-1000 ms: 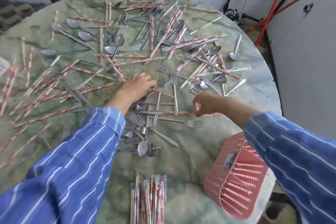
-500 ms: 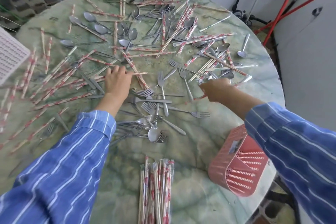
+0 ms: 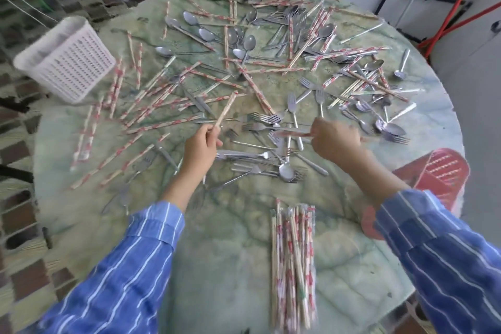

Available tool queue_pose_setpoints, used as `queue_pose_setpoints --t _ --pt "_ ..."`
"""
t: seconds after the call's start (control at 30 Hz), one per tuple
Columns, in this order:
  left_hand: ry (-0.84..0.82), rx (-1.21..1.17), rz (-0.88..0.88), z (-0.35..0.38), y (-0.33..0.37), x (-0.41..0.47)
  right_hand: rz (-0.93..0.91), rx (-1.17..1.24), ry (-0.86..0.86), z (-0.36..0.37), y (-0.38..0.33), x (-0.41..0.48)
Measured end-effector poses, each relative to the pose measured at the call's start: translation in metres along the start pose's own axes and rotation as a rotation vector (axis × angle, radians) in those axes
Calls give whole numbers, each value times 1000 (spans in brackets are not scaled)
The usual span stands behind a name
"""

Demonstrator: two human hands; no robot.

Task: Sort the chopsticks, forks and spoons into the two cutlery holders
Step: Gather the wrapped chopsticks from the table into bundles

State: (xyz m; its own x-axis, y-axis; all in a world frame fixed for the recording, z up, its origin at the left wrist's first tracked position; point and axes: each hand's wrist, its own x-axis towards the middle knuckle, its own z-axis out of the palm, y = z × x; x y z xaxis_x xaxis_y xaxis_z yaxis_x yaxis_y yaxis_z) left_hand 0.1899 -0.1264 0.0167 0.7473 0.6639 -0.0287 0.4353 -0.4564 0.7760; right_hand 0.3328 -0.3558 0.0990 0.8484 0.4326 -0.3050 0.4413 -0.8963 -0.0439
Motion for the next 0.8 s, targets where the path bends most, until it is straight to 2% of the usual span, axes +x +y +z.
queue_pose_setpoints --t 0.1,0.2,0.43,0.6,0.8 --pt "-70 -51 -12 -36 -28 -18 4 507 -107 26 -53 -21" --pt "-108 -61 -3 -79 -58 -31 103 1004 -200 51 -109 -41" --pt "-92 -19 -71 -187 -146 -36 305 1514 -317 82 -233 -87" --pt "-55 42 -106 -230 -179 -33 329 1609 -358 103 -298 -103" --pt "-22 106 -193 -253 -203 -5 345 1369 -235 120 -353 -81"
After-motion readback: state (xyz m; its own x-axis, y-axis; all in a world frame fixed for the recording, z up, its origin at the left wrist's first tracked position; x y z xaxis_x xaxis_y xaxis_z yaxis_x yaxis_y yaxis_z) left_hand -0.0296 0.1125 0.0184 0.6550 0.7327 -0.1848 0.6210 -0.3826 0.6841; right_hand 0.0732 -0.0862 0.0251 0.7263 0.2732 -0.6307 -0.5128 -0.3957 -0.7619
